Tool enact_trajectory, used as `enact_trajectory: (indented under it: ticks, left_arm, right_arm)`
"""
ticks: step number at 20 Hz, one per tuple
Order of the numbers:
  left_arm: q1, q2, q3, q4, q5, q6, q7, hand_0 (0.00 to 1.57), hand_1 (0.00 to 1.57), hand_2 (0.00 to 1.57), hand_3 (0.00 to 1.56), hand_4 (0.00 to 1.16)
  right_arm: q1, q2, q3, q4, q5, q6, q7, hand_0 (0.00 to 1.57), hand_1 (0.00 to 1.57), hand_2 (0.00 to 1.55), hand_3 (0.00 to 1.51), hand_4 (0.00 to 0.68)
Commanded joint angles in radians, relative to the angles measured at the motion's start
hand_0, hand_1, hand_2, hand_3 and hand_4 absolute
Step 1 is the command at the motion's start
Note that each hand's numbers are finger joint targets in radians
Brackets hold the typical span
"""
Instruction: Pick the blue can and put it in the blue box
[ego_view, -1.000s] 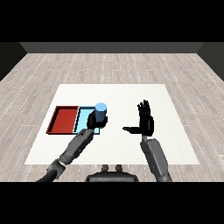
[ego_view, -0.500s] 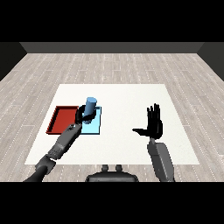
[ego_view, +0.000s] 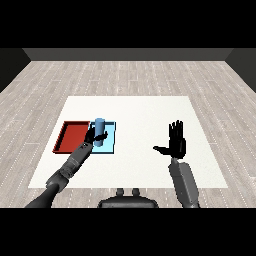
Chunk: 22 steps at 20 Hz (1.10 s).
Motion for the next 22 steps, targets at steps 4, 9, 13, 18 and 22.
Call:
enact_trajectory:
  ticks: [4,9,13,18,22]
  left_arm:
    - [-0.063,-0.084,0.046,0.263,-0.008,-0.016,0.085,0.9,0.9,0.82,0.58,0.85]
    - [-0.1,-0.083,0.124,0.335,0.033,-0.021,0.073,1.45,1.45,1.28,0.0,0.61]
    - [-0.117,-0.073,0.105,0.374,-0.006,-0.102,0.087,0.0,0.0,0.0,0.0,0.0]
    - [-0.172,-0.092,0.105,0.381,-0.034,-0.066,0.122,0.0,0.0,0.0,0.0,0.0]
    - [-0.118,-0.111,0.185,0.296,0.037,0.067,-0.055,0.0,0.0,0.0,0.0,0.0]
  right_arm:
    - [-0.006,0.0,-0.024,0.088,0.002,0.028,-0.031,0.0,0.0,0.0,0.0,0.0]
    - [-0.039,0.027,-0.004,0.094,0.049,-0.016,-0.045,0.0,0.0,0.0,0.0,0.0]
    - [-0.009,0.019,-0.024,0.123,0.032,0.025,-0.064,0.0,0.0,0.0,0.0,0.0]
    - [0.0,0.016,-0.041,0.07,0.019,0.025,-0.051,0.0,0.0,0.0,0.0,0.0]
    - [0.037,0.019,-0.039,0.088,0.013,0.067,-0.087,0.0,0.0,0.0,0.0,0.0]
